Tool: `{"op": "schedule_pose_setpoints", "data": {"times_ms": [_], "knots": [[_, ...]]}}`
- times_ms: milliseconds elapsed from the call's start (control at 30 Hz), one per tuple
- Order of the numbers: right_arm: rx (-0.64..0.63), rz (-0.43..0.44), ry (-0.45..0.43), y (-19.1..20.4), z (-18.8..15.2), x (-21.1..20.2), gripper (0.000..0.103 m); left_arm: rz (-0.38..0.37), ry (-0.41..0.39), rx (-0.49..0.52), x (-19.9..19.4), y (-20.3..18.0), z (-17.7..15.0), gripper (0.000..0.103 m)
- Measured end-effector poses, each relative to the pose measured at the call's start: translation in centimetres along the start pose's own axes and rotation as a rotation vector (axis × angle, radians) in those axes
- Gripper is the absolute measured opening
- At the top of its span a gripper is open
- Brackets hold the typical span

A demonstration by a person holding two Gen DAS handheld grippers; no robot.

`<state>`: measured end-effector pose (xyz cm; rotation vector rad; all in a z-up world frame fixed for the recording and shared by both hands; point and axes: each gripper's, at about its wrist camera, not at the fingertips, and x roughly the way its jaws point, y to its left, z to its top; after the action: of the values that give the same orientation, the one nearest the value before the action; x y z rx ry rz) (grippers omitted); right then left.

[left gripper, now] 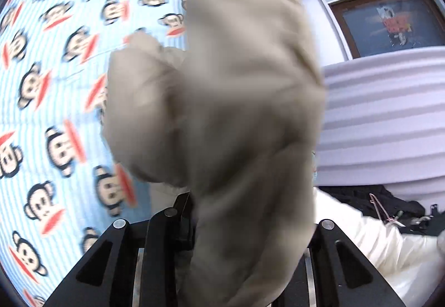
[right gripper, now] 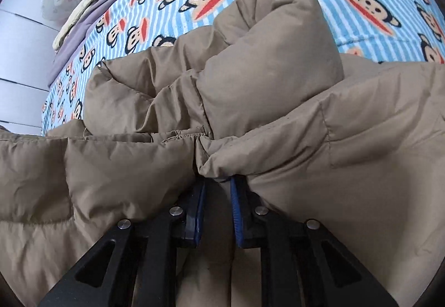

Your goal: Fold large clothes

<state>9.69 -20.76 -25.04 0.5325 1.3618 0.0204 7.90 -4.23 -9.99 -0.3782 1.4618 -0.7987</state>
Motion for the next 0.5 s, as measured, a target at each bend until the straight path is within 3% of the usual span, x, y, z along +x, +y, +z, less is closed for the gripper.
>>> {"op": "schedule_pose_setpoints", "data": {"times_ms": [100,200,300,367,433,500], "knots": [[0.043,0.076,0.016,-1.4,0.3,0.5,0.016,0.085,-0.005,0.012,2.9,-5.0,1.0,0.029],[0.111,0.187,0.057,-3.3,0.8,-0.2,0.016,0.144,-0.002,0.036,4.4,-7.1,1.5,0.030],[0.172,0.260,0.035,-6.1,0.7,-3.6,0.016,0.179,0.027,0.041,5.8,-7.9,1.9,0.030],[0.183,0.276,-0.010,-8.5,0.1,-6.8,0.016,0.194,0.044,0.034,7.0,-8.0,1.7,0.039],[0.209,0.281,-0.062,-11.4,-1.2,-9.9,0.016,0.164,0.067,0.004,9.6,-8.4,2.7,0.068],[0.256,0.265,-0.103,-14.8,-3.0,-12.5,0.017,0.115,0.100,-0.019,12.4,-9.7,3.1,0.075]]}}
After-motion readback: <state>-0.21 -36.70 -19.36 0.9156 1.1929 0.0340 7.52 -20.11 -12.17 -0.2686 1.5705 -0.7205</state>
